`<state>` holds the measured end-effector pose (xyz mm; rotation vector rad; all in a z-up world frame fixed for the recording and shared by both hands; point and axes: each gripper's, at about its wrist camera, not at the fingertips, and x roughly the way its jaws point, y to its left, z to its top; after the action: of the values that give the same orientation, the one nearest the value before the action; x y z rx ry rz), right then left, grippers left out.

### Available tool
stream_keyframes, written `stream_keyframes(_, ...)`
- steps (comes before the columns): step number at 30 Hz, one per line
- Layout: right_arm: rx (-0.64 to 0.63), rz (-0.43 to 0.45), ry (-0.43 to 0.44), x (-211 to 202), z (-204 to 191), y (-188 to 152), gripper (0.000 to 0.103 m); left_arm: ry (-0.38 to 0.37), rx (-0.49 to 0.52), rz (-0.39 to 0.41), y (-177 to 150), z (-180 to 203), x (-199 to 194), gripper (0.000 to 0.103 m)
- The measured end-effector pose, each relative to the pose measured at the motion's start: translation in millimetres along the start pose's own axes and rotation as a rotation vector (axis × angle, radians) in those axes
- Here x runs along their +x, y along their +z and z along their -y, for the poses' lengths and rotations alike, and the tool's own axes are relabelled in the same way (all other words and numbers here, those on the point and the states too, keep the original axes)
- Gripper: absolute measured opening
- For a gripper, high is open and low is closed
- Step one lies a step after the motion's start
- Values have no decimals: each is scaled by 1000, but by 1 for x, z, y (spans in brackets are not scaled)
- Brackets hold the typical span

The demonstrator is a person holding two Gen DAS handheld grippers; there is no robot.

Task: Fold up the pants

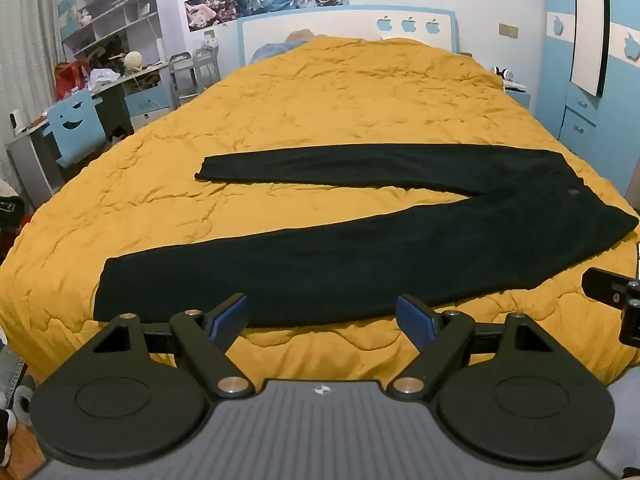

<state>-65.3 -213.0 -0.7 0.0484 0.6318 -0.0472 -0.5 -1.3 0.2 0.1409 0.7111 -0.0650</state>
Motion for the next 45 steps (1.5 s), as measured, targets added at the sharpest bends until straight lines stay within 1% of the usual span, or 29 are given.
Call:
stream_keyframes(15,4,-13,2,2,0,1,82,-11,-19,-21,-2,-1,11,95)
stream_keyframes(45,6,-25,2,5,-1,-3,82,-12,-14,-27,-2,-3,12,95)
